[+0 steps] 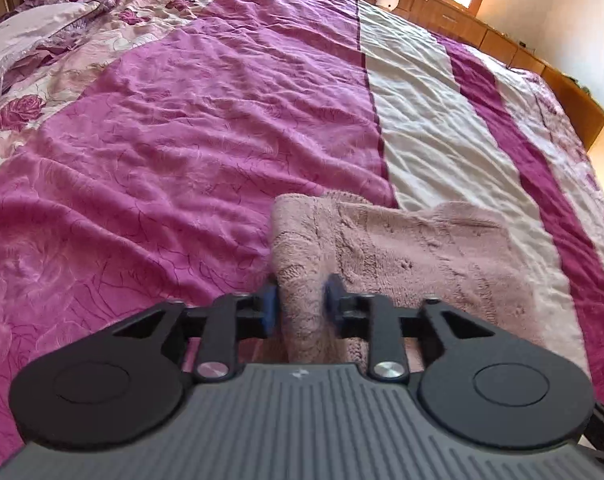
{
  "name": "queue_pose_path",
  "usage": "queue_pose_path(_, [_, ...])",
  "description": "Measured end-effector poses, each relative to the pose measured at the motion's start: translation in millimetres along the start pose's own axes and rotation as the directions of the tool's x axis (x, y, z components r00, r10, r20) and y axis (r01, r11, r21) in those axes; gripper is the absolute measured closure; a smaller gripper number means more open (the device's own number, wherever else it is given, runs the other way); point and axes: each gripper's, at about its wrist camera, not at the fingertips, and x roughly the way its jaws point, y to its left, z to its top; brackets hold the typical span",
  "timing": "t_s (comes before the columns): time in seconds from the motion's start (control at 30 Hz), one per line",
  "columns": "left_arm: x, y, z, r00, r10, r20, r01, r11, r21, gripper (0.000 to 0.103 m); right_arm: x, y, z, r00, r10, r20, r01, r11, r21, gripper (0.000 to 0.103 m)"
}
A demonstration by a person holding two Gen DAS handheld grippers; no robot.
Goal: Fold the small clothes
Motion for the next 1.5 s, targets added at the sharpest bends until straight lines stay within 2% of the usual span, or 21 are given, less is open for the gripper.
queue_pose_path(0.03, [-2.9,0.8,-1.0,1.0,-0.006,-0.01,0.006,1.0,-0.01,0.044,-1.9,-5.6,2.3,1.0,0.013,-0.005,-0.013,1.0,0.02,0.044])
queue_pose_path(0.07, [-7.2,1.3,-4.0,1.0,-0.011,-0.016,0.011,1.0,-0.019,0.036,-4.3,-12.0,5.0,1.0,0.027,-0.008,-0.027,0.999,0.046,0.043])
queue_pose_path(0.1, [-11.3,2.1,-6.9,1.0,-0.021,-0.016,0.021,0.999,-0.025,0.033,-7.1,-17.9,6.8,0.999,0.039,-0.006,-0.039,0.997,0.07,0.043])
queue_pose_path(0.13, [-15.9,3.0,-10.8,0.999,-0.038,-0.018,0.038,0.999,-0.027,0.031,-10.3,-23.7,8.3,0.999,0.051,0.0,-0.051,0.995,0.091,0.042])
queue_pose_path(0.2, [-23.7,5.3,-19.3,0.998,-0.06,-0.024,0.059,0.998,-0.037,0.025,-16.4,-34.7,9.8,0.998,0.061,0.02,-0.063,0.99,0.127,0.035])
queue_pose_path(0.27, [-27.2,9.1,-30.6,0.997,-0.057,-0.048,0.054,0.997,-0.063,0.021,-18.2,-45.6,9.4,0.997,0.067,0.042,-0.073,0.984,0.162,0.028])
queue_pose_path(0.37, [-21.3,20.1,-43.1,0.991,-0.09,-0.097,0.077,0.988,-0.131,0.018,-4.9,-60.5,6.2,0.996,0.093,-0.002,-0.09,0.967,0.24,0.028])
queue_pose_path(0.47, [-14.0,31.8,-51.3,0.979,-0.161,-0.121,0.134,0.969,-0.21,0.017,12.0,-72.6,-2.5,0.982,0.185,-0.036,-0.161,0.92,0.357,0.028])
queue_pose_path(0.53, [-8.5,36.4,-53.9,0.967,-0.22,-0.13,0.182,0.949,-0.256,0.017,19.8,-73.4,-4.8,0.969,0.243,-0.038,-0.209,0.896,0.392,0.028])
queue_pose_path(0.63, [1.1,35.0,-58.5,0.934,-0.332,-0.135,0.281,0.912,-0.299,0.018,30.6,-63.5,-5.8,0.958,0.28,-0.057,-0.241,0.899,0.365,0.028])
queue_pose_path(0.67, [3.7,31.5,-60.8,0.932,-0.337,-0.133,0.287,0.911,-0.296,0.019,33.3,-59.8,-6.0,0.958,0.28,-0.064,-0.241,0.904,0.354,0.029])
queue_pose_path(0.7, [4.6,28.0,-62.1,0.938,-0.322,-0.126,0.278,0.919,-0.281,0.022,35.9,-56.5,-5.1,0.958,0.278,-0.069,-0.238,0.907,0.346,0.03])
queue_pose_path(0.77, [4.9,22.6,-63.1,0.943,-0.308,-0.123,0.269,0.927,-0.263,0.043,39.0,-51.3,-0.4,0.96,0.27,-0.081,-0.228,0.914,0.336,0.045])
queue_pose_path(0.87, [-4.6,20.9,-58.5,0.934,-0.342,-0.104,0.303,0.912,-0.277,0.057,32.9,-50.3,14.7,0.957,0.277,-0.086,-0.233,0.912,0.336,0.056])
queue_pose_path(0.97, [-23.2,13.1,-54.4,0.923,-0.373,-0.097,0.336,0.901,-0.273,0.058,12.7,-44.7,33.4,0.955,0.289,-0.071,-0.254,0.916,0.31,0.058])
queue_pose_path(1.1, [-57.5,-6.7,-62.0,0.903,-0.409,-0.13,0.359,0.887,-0.291,0.058,-31.1,-43.8,48.6,0.954,0.287,-0.081,-0.253,0.922,0.293,0.058])
queue_pose_path(1.2, [-82.3,-24.7,-81.3,0.883,-0.443,-0.156,0.385,0.873,-0.3,0.058,-69.0,-50.6,46.3,0.958,0.265,-0.106,-0.226,0.932,0.284,0.058])
queue_pose_path(1.3, [-99.7,-46.7,-109.8,0.869,-0.457,-0.187,0.4,0.874,-0.276,0.058,-107.7,-61.1,30.4,0.966,0.234,-0.113,-0.196,0.942,0.273,0.057])
queue_pose_path(1.4, [-108.4,-68.4,-142.9,0.874,-0.429,-0.229,0.386,0.898,-0.211,0.057,-135.7,-73.1,4.0,0.974,0.191,-0.123,-0.152,0.95,0.272,0.057])
queue_pose_path(1.43, [-108.7,-71.7,-152.6,0.88,-0.409,-0.242,0.371,0.909,-0.188,0.057,-140.8,-77.4,-6.0,0.975,0.177,-0.133,-0.136,0.951,0.276,0.057])
queue_pose_path(1.5, [-108.4,-79.6,-169.3,0.908,-0.326,-0.264,0.306,0.945,-0.117,0.054,-142.9,-85.4,-29.0,0.975,0.149,-0.162,-0.097,0.952,0.289,0.055])
